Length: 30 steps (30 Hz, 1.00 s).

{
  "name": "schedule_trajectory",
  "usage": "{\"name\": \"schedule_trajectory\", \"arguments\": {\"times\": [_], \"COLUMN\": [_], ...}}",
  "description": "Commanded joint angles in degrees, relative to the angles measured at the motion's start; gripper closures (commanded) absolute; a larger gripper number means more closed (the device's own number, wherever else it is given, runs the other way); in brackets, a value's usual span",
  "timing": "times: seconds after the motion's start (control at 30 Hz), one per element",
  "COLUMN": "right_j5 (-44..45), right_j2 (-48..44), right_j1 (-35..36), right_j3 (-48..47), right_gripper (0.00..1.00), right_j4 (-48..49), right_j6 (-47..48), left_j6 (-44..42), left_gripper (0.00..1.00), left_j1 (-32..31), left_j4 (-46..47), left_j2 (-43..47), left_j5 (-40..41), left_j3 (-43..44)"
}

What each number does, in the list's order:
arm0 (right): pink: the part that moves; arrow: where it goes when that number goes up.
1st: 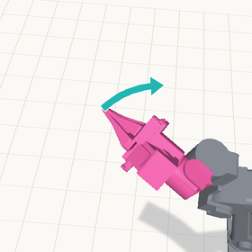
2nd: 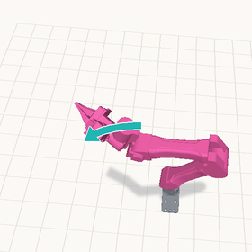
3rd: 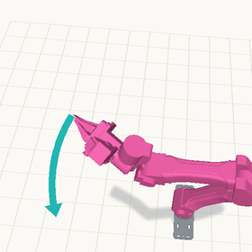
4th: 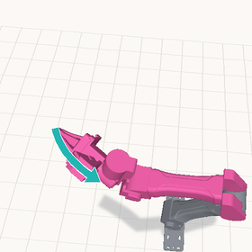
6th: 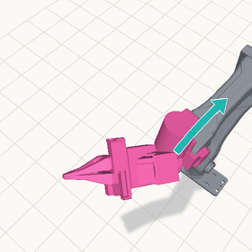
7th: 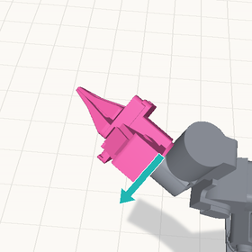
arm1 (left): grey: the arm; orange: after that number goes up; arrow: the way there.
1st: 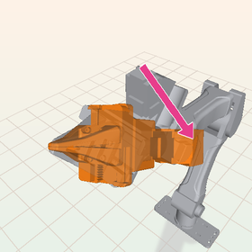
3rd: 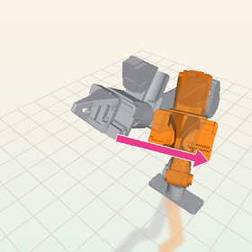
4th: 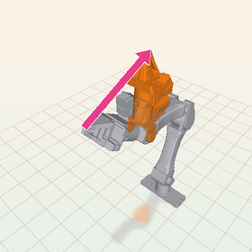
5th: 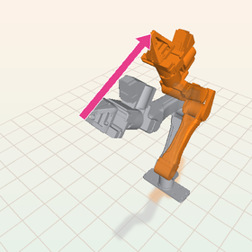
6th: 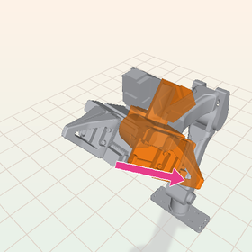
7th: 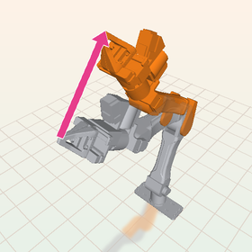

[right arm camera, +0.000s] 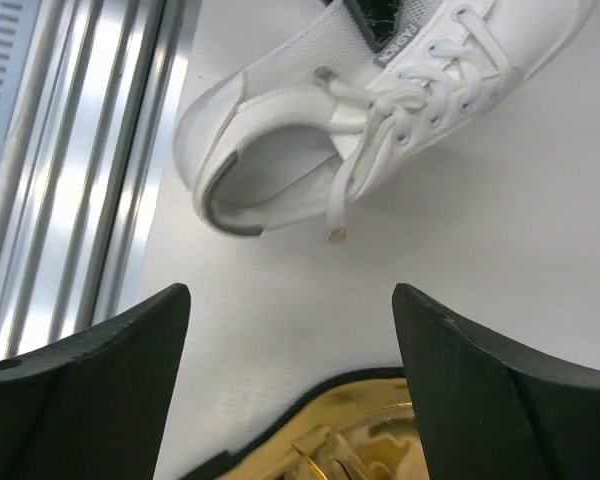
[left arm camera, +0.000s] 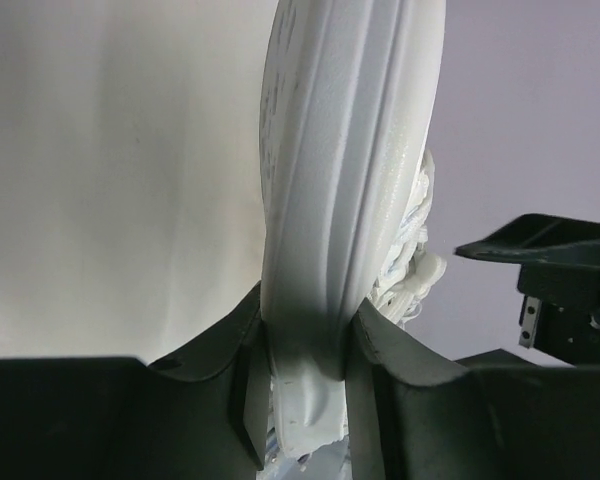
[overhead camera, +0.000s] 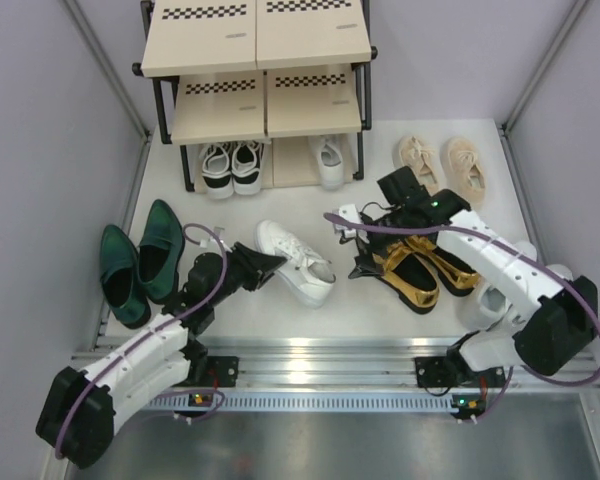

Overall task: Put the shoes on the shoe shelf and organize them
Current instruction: Pick up the shoe at the center of the board.

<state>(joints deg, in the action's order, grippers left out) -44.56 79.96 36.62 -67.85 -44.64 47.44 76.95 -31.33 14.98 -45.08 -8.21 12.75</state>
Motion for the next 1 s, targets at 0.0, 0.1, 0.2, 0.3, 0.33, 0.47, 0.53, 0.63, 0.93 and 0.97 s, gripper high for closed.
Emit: {"name": "schedule_trajectory", "arguments": {"times": [0.0,0.1,0.2,0.3,0.33,0.47,0.53,0.63,0.93,0.97], "right_j5": [-7.44,-11.94,-12.31,-9.34,-8.54,-5.55,-4.58,-1.42,-0.09,0.34], "right_j2": [-4.11,-4.11,-4.20,-5.69,-5.43,-2.19,-1.92,-1.04,1.07,1.25], "right_j1": [-3.84,-3.32,0.72,4.42,5.03,7.41,8.89,11.79,15.14,15.15], "right_j3": [-3.77,-3.86,-2.29,0.09,0.18,-1.58,-1.05,0.53,-0.52,-1.13], "right_gripper": [0.18,0.18,0.20,0.23,0.23,0.27,0.28,0.30,0.72,0.77], "right_j4": [-17.36,-32.94,-30.71,-18.96,-17.60,-17.23,-14.36,-8.82,-4.05,-4.05], "right_j6": [32.59,49.54,45.59,33.47,31.77,28.94,26.57,21.30,13.73,13.21], "left_j6": [-4.08,-6.10,-7.42,-8.39,-8.39,-7.34,-6.82,-5.06,-2.06,-2.06], "left_gripper": [1.00,1.00,1.00,1.00,1.00,1.00,1.00,1.00,1.00,1.00], "left_j1": [4.16,5.67,5.76,5.76,5.67,5.67,5.67,5.67,5.67,5.67], "left_j4": [3.47,3.39,4.17,4.35,4.44,6.20,7.34,10.32,14.81,14.90], "left_j2": [1.58,-0.87,-5.26,-8.61,-9.23,-11.52,-11.61,-11.87,-11.08,-11.00], "left_j5": [-7.86,-12.09,-16.30,-19.12,-19.74,-21.67,-21.67,-21.68,-19.57,-18.52], "left_j3": [2.89,5.07,7.98,10.70,11.24,12.47,12.56,12.12,10.19,10.01]}}
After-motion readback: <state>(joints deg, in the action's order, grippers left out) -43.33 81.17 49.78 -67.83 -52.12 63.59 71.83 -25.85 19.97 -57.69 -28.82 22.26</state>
